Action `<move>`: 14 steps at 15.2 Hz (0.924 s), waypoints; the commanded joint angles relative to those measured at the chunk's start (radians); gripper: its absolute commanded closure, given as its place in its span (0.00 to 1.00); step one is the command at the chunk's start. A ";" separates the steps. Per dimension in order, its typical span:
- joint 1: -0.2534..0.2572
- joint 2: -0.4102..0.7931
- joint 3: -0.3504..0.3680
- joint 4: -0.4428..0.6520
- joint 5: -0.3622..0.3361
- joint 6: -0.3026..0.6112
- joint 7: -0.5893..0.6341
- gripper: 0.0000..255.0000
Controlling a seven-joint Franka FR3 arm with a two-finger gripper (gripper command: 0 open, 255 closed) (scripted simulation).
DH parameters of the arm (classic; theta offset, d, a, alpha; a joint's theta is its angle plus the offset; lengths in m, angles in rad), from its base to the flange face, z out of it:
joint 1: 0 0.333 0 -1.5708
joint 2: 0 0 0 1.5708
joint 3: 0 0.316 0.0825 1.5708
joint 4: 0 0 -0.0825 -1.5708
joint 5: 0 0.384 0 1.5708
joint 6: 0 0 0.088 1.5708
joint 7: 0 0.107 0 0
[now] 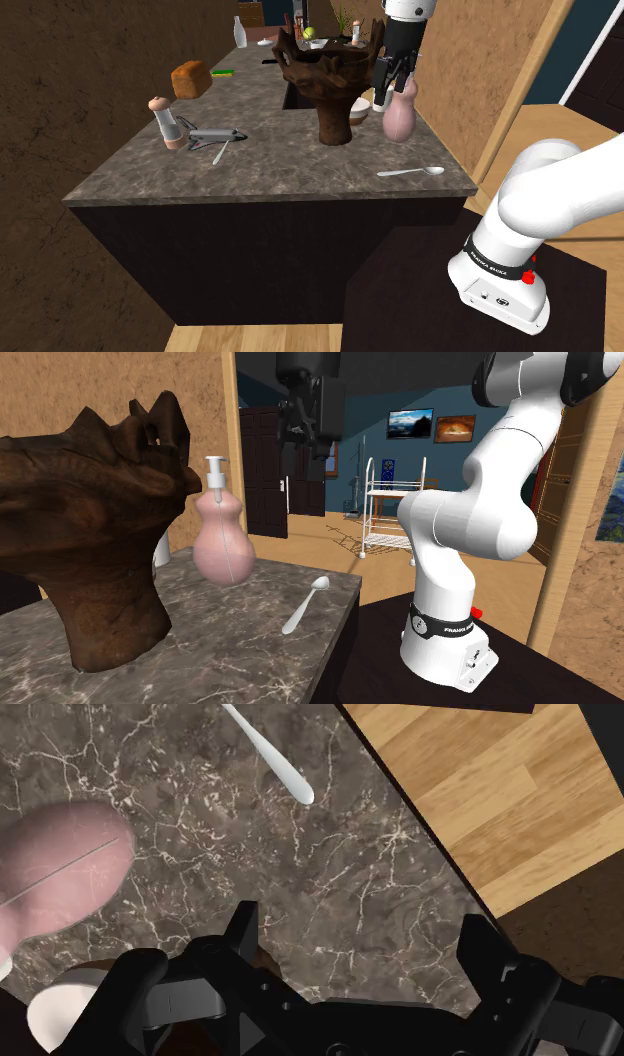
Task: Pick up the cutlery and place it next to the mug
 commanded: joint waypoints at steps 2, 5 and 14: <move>0.006 -0.027 -0.023 -0.045 -0.002 0.023 -0.040 0.00; 0.020 -0.100 -0.098 -0.171 -0.018 0.091 -0.161 0.00; 0.010 -0.199 -0.383 -0.454 -0.124 0.292 -0.560 0.00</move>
